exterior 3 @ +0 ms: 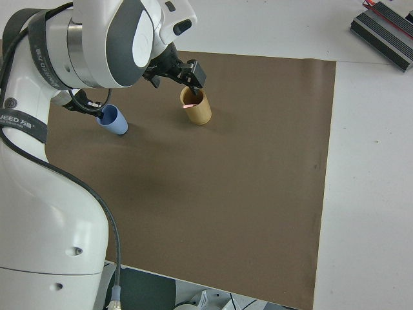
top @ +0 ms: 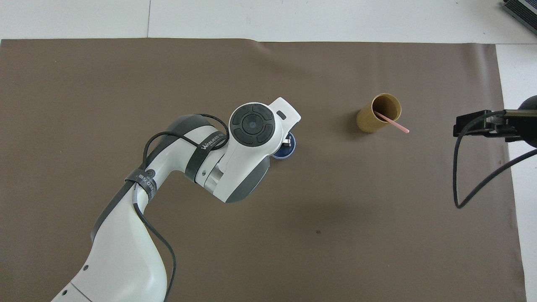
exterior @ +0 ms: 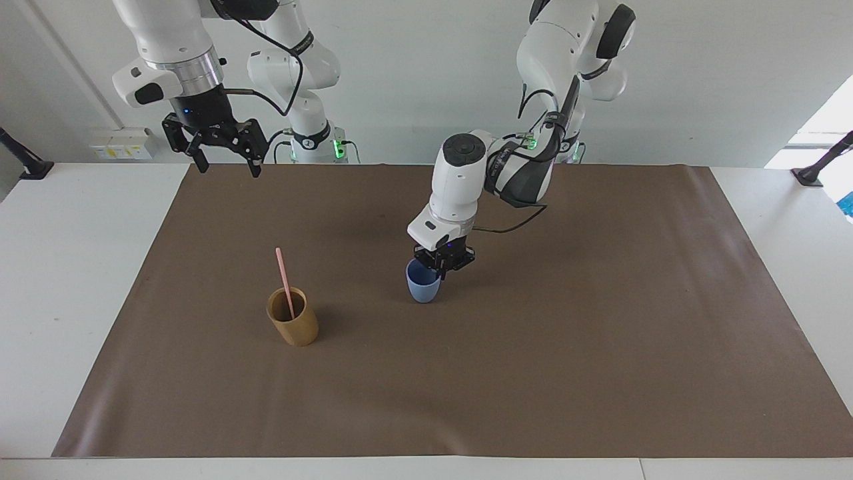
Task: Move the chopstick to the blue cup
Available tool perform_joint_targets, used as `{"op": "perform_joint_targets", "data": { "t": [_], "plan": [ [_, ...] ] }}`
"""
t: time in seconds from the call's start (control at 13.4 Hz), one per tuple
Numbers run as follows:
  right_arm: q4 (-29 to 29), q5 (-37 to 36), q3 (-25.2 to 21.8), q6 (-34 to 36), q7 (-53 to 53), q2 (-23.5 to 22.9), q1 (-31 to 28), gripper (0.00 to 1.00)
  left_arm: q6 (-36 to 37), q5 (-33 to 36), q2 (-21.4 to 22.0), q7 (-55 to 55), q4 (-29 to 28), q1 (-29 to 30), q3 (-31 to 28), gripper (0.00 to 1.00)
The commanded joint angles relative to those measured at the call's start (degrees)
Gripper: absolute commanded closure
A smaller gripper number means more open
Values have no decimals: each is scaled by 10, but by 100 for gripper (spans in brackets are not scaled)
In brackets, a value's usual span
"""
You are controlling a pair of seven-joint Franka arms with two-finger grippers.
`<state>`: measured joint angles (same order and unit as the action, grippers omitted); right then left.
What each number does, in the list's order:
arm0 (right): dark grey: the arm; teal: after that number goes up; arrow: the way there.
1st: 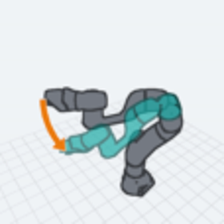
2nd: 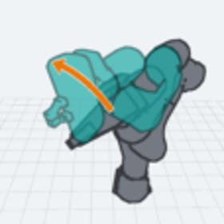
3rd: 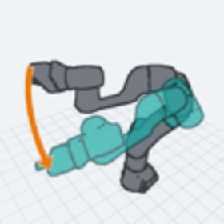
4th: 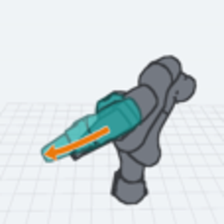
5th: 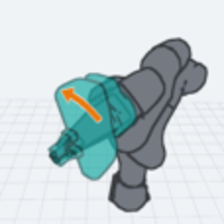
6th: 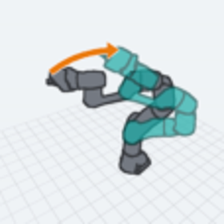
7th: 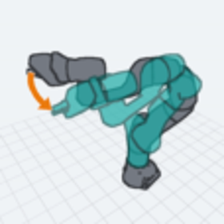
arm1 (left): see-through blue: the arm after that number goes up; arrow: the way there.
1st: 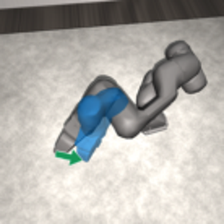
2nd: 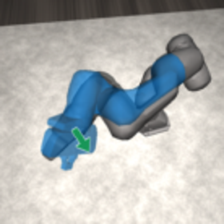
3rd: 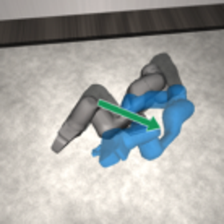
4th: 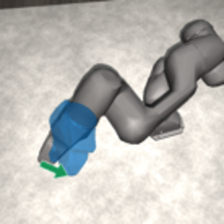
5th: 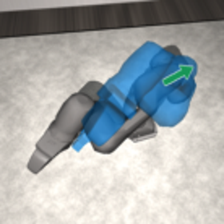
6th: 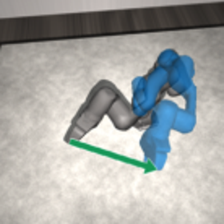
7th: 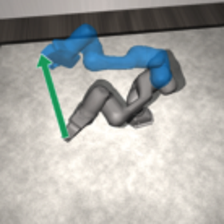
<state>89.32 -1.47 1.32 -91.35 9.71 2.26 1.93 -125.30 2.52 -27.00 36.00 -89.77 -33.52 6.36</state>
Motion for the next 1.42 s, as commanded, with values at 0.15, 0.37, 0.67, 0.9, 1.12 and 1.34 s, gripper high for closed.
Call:
{"op": "perform_joint_targets", "data": {
  "t": [0.15,0.37,0.67,0.9,1.12,1.34],
  "plan": [
    [10,8,3,-23,-3,9,-3,0,47,-2,40,5,14,19,-12,0],
    [13,11,3,-40,-4,6,-4,0,99,-2,94,-28,7,75,-13,0],
    [33,12,4,-75,-7,-16,-1,0,188,-2,149,-142,-3,171,-13,0],
    [102,9,3,-138,-51,-16,10,0,215,-3,188,-241,-37,251,-12,0],
    [154,9,3,-222,-103,-51,10,0,282,-3,222,-350,-40,321,-12,0],
    [168,9,3,-269,-130,-82,10,0,338,-9,260,-400,-31,354,-16,0]
  ]
}}
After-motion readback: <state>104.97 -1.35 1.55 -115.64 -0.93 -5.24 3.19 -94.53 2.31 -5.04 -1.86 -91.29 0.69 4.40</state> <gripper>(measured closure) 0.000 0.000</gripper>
